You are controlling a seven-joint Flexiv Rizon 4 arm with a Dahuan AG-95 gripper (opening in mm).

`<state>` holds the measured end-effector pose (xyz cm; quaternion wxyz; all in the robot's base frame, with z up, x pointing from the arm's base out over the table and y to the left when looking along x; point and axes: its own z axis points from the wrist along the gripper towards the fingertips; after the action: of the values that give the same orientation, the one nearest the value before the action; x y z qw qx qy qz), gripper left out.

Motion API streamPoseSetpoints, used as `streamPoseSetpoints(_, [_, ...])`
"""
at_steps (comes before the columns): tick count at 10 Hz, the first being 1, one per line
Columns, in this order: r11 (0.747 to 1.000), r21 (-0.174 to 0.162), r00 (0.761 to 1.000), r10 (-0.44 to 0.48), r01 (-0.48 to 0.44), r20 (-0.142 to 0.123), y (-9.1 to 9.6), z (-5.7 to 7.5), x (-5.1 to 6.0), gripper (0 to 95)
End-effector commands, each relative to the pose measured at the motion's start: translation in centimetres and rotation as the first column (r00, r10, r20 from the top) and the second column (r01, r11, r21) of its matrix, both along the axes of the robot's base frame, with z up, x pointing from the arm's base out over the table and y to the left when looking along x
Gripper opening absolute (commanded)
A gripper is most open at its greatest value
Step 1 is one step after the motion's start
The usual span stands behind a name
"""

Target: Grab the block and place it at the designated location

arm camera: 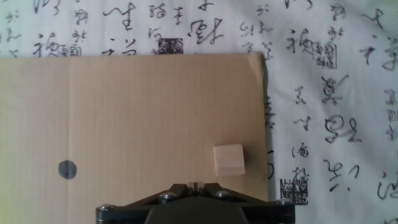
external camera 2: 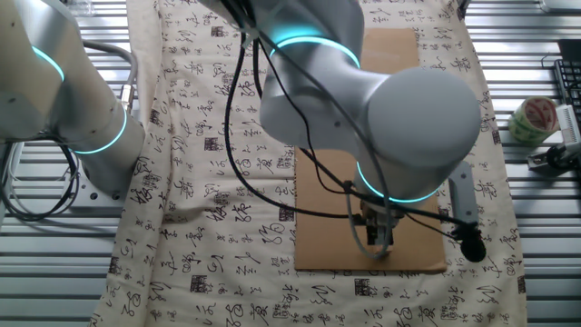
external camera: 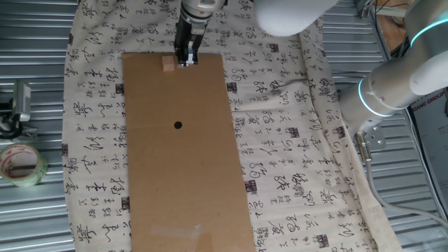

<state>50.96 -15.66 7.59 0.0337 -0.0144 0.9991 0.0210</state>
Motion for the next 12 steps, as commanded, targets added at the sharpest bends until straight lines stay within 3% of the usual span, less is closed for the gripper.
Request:
streamPoseSetpoints(1, [1.000, -0.001, 1.000, 0.020, -0.020, -0.002, -0.1, -0.1, 0.2, 0.0])
streamPoseSetpoints(5, [0.999, -0.003, 0.999, 0.037, -0.037, -0.001, -0.9, -0.1, 0.5, 0.0])
streamPoseSetpoints(10, [0.996, -0.046, 0.997, 0.072, -0.072, -0.004, -1.5, -0.8, 0.9, 0.0])
streamPoseSetpoints(12, [0.995, -0.044, 0.996, 0.090, -0.090, -0.002, -1.6, -0.7, 0.9, 0.0])
